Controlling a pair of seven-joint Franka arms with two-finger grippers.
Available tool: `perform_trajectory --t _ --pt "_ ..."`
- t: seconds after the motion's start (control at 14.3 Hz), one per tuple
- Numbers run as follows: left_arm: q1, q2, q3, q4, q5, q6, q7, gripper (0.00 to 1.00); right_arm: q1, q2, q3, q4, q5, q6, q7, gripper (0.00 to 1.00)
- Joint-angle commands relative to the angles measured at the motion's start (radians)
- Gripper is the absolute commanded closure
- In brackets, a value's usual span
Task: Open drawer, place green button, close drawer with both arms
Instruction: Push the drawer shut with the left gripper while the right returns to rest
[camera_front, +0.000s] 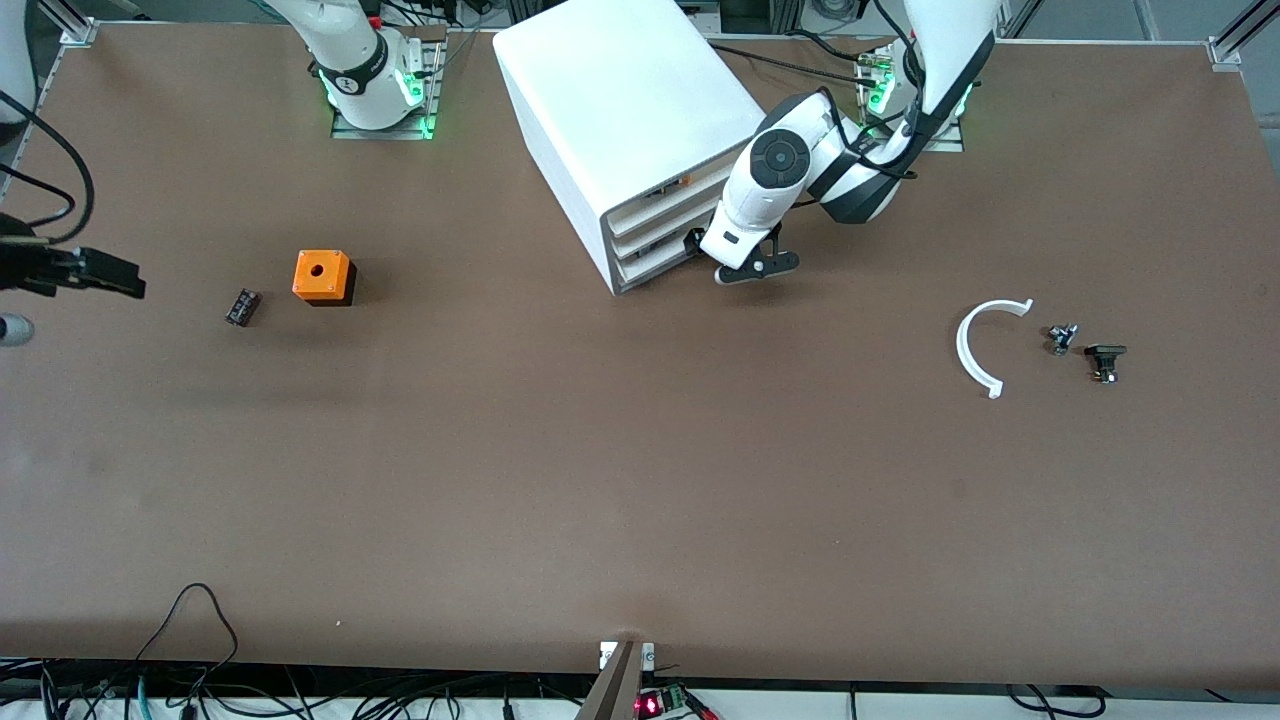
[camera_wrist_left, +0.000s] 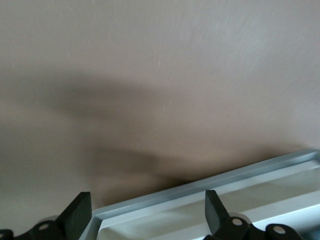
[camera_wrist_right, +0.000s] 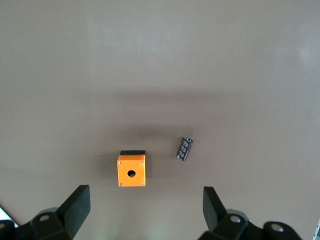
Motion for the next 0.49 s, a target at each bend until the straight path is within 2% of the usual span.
perform_trajectory --t 0.0,0.21,0.28,0.42 --pt "0.116 -0.100 -0.007 0.051 0.016 -0.027 -0.003 0.00 -0.009 -0.054 0.015 -0.073 -0.001 0.012 -0.005 0.00" --pt "0.205 -0.174 0.030 0.116 0.018 -0.058 0.000 0.00 -0.009 -0.117 -0.003 -0.140 0.047 0.030 0.020 0.00" --pt "0.216 -0.200 0.040 0.155 0.025 -0.122 0.008 0.00 -0.009 -0.151 -0.009 -0.191 0.054 0.059 0.026 0.00" --pt "0.220 -0.235 0.068 0.269 0.030 -0.339 0.170 0.00 -0.009 -0.206 -0.021 -0.254 0.056 0.089 0.026 0.00"
